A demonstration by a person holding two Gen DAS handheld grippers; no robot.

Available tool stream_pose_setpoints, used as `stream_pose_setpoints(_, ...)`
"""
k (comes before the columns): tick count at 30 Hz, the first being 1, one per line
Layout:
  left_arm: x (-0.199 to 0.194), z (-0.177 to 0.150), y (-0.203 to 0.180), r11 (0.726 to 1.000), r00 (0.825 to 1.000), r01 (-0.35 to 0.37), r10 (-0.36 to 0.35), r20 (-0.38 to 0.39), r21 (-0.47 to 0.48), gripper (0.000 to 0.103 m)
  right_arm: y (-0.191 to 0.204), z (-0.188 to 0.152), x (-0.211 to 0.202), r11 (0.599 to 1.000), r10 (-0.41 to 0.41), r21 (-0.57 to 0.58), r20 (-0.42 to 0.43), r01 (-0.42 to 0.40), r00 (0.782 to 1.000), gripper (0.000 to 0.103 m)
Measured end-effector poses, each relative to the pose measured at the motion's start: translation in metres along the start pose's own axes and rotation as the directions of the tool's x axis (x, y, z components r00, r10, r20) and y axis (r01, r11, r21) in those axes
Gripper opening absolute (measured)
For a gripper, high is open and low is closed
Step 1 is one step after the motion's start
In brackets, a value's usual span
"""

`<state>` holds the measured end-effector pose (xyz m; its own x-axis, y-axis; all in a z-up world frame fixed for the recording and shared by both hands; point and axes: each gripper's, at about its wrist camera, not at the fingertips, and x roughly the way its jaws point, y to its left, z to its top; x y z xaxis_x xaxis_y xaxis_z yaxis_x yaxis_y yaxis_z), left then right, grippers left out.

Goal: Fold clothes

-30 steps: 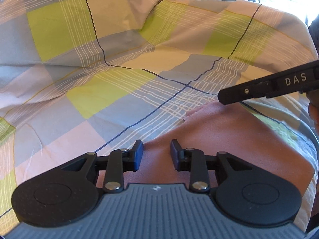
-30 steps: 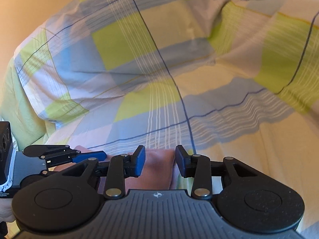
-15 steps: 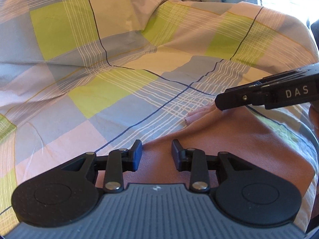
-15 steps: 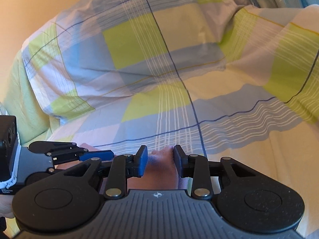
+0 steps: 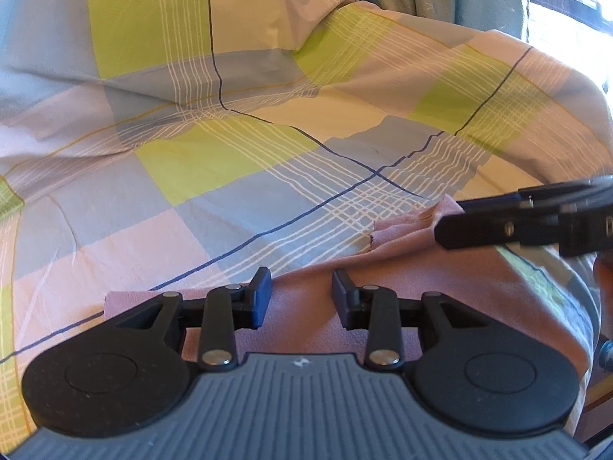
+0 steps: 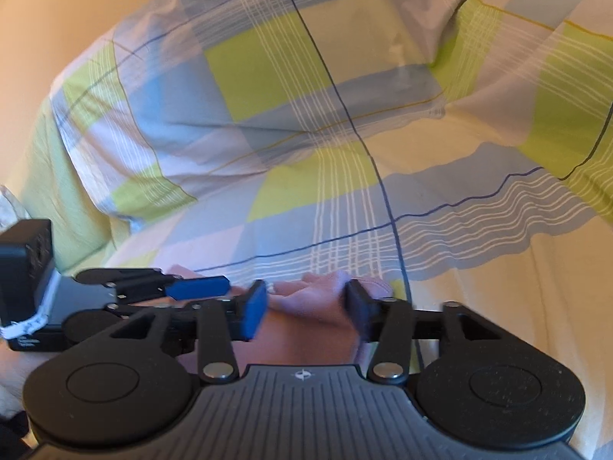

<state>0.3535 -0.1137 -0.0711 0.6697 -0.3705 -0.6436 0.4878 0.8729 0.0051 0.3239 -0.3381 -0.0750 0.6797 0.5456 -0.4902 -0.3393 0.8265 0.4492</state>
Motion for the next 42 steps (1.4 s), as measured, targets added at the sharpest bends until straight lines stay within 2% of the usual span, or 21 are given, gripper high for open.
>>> stream_pose_setpoints(2,0.0,0.0,-0.002,1.0,1.0,-0.006,0.006,0.001,0.009,0.032,0.006,-0.001,0.003,0.999,-0.006,-0.046,-0.016,0.006,1.0,0.064)
stream_pose_setpoints(6,-0.001,0.0,-0.006,0.999,1.0,-0.027,0.027,0.008,0.037,0.032,0.022,-0.005,0.01,0.979,-0.088,-0.188,-0.019,0.083,0.996,0.062)
stream_pose_setpoints(8,-0.001,-0.001,-0.007,0.998,0.999,-0.037,0.036,0.011,0.047,0.032,0.025,-0.007,0.013,0.972,-0.108,-0.21,-0.013,0.103,0.994,0.055)
stream_pose_setpoints(9,-0.001,-0.001,-0.007,0.998,0.999,-0.043,0.042,0.012,0.052,0.032,0.025,-0.007,0.015,0.97,-0.119,-0.213,-0.012,0.114,0.993,0.047)
stream_pose_setpoints(10,-0.001,-0.001,-0.006,0.997,0.999,-0.05,0.049,0.013,0.056,0.032,0.024,-0.007,0.016,0.971,-0.133,-0.203,-0.01,0.128,0.991,0.034)
stream_pose_setpoints(12,-0.002,-0.001,-0.005,0.996,0.998,-0.068,0.068,0.018,0.06,0.032,0.014,-0.005,0.014,0.985,-0.123,-0.124,-0.006,0.122,0.992,0.023)
stream_pose_setpoints(13,-0.002,0.0,-0.005,0.995,0.997,-0.079,0.078,0.021,0.061,0.032,0.008,-0.003,0.011,0.992,-0.103,-0.074,-0.004,0.103,0.995,0.01)
stream_pose_setpoints(15,-0.001,0.0,-0.003,0.993,0.995,-0.101,0.1,0.025,0.062,0.032,0.002,0.0,0.006,0.996,-0.087,-0.026,0.025,0.088,0.996,0.007)
stream_pose_setpoints(18,0.0,-0.001,-0.003,0.991,0.994,-0.111,0.11,0.023,0.072,0.032,0.003,0.004,0.002,0.992,-0.123,-0.028,0.081,0.126,0.989,0.003)
stream_pose_setpoints(23,-0.001,-0.001,-0.001,0.989,0.991,-0.133,0.132,0.022,0.07,0.032,-0.009,0.002,0.011,0.99,-0.141,0.026,0.039,0.14,0.989,0.003)
stream_pose_setpoints(28,-0.006,-0.002,0.01,0.983,0.985,-0.175,0.174,0.023,0.055,0.033,-0.008,0.0,0.003,0.987,-0.158,0.029,0.066,0.157,0.985,0.002)
stream_pose_setpoints(31,-0.016,-0.004,0.031,0.97,0.97,-0.241,0.241,0.017,0.009,0.033,-0.001,0.003,-0.002,0.988,-0.151,0.0,0.092,0.152,0.984,0.002)
stream_pose_setpoints(33,-0.021,-0.008,0.05,0.965,0.966,-0.258,0.258,-0.005,-0.056,0.032,-0.001,0.003,-0.002,0.986,-0.166,-0.005,0.087,0.168,0.982,0.002)
stream_pose_setpoints(37,-0.033,-0.016,0.074,0.962,0.973,-0.231,0.231,-0.018,-0.147,0.033,-0.009,-0.002,0.003,0.981,-0.194,0.018,0.036,0.193,0.98,0.002)
stream_pose_setpoints(42,-0.036,-0.017,0.072,0.969,0.976,-0.217,0.219,-0.003,-0.118,0.029,-0.005,-0.001,0.002,0.98,-0.197,0.009,0.033,0.197,0.98,0.002)
